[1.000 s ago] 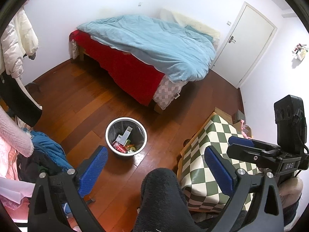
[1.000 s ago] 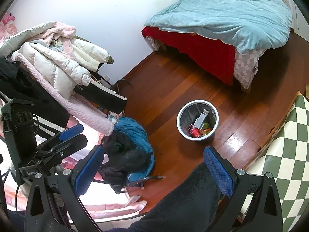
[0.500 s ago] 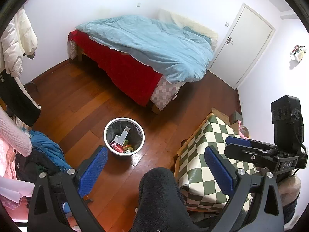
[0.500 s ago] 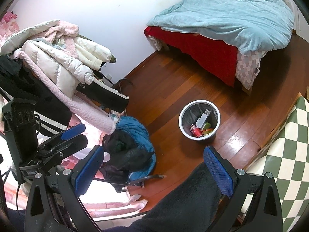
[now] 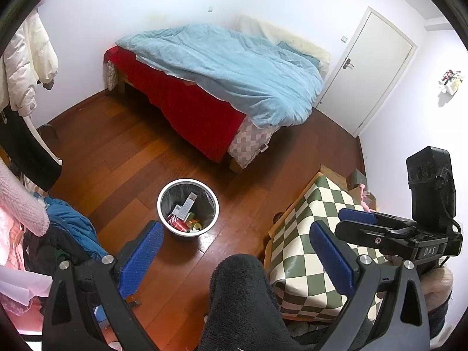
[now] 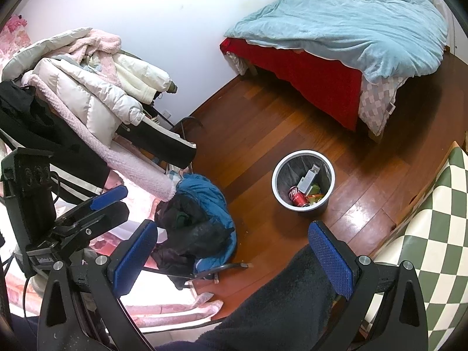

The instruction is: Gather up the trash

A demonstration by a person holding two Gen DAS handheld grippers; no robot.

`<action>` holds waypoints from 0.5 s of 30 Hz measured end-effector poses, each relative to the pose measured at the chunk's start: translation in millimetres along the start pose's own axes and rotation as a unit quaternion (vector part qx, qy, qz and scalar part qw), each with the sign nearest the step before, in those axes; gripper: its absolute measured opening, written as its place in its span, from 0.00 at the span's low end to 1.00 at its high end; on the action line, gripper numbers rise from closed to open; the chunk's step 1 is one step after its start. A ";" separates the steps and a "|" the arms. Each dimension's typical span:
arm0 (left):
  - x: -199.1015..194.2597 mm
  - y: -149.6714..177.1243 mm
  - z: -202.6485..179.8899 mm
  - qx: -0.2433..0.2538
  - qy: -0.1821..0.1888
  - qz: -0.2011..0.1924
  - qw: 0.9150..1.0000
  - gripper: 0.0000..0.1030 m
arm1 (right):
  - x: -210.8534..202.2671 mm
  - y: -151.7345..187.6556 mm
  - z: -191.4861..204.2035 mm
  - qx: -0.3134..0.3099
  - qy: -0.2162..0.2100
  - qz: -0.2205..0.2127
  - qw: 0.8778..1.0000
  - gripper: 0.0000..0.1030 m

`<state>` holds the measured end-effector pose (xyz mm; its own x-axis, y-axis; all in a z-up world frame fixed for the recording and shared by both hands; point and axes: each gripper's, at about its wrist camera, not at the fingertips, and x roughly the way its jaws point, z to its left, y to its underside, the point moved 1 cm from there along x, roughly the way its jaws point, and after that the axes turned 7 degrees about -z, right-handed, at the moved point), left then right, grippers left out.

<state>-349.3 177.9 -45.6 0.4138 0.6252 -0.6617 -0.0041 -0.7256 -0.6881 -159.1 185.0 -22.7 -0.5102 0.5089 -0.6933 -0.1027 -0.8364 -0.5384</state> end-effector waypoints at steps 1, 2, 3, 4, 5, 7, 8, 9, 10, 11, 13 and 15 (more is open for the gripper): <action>-1.2 -0.3 -0.5 -0.001 0.000 -0.001 1.000 0.99 | -0.3 -0.1 -0.9 -0.001 0.000 0.000 1.000 1.00; -1.3 -0.2 -0.2 -0.001 0.000 -0.001 1.000 0.99 | 0.1 0.4 -0.5 0.000 0.000 0.000 1.000 1.00; -1.4 -0.2 0.3 0.000 0.000 0.000 1.000 0.99 | 0.4 0.9 0.0 0.000 -0.001 0.000 1.000 1.00; -1.7 -0.2 -0.2 0.000 -0.001 -0.001 1.000 0.99 | 0.1 0.5 -1.0 -0.001 0.000 0.000 1.000 1.00; -2.1 -0.4 -0.8 0.000 -0.001 -0.002 1.000 0.99 | 0.3 0.6 -0.6 -0.001 0.001 0.000 1.000 1.00; -1.9 -0.3 -0.8 0.000 0.000 -0.002 1.000 0.99 | 0.4 0.5 0.0 -0.001 0.000 0.000 1.000 1.00; -3.4 -1.2 -2.9 -0.002 -0.001 -0.002 1.000 0.99 | 0.6 -0.4 -1.0 -0.001 0.001 0.000 1.000 1.00; -3.3 -1.5 -2.8 -0.001 0.000 -0.002 1.000 0.99 | 1.0 0.5 -0.1 -0.002 0.001 0.000 1.000 1.00; -3.2 -1.6 -2.8 -0.001 0.000 -0.002 1.000 0.99 | 1.2 0.2 0.0 -0.002 0.000 -0.001 1.000 1.00; -3.3 -1.1 -2.0 0.000 -0.001 -0.002 1.000 0.99 | 1.3 1.5 -0.5 -0.003 -0.001 0.000 1.000 1.00; -3.3 -1.3 -2.2 -0.001 0.000 -0.001 1.000 0.99 | 2.3 3.3 0.0 -0.004 -0.001 0.000 1.000 1.00; -4.5 -2.7 -4.1 -0.001 -0.001 -0.001 1.000 0.99 | 1.9 3.8 -0.4 -0.004 -0.002 0.001 1.000 1.00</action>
<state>-347.5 175.9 -39.6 0.4123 0.6270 -0.6610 -0.0022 -0.7248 -0.6890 -160.2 182.8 -26.2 -0.5137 0.5061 -0.6928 -0.0948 -0.8360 -0.5404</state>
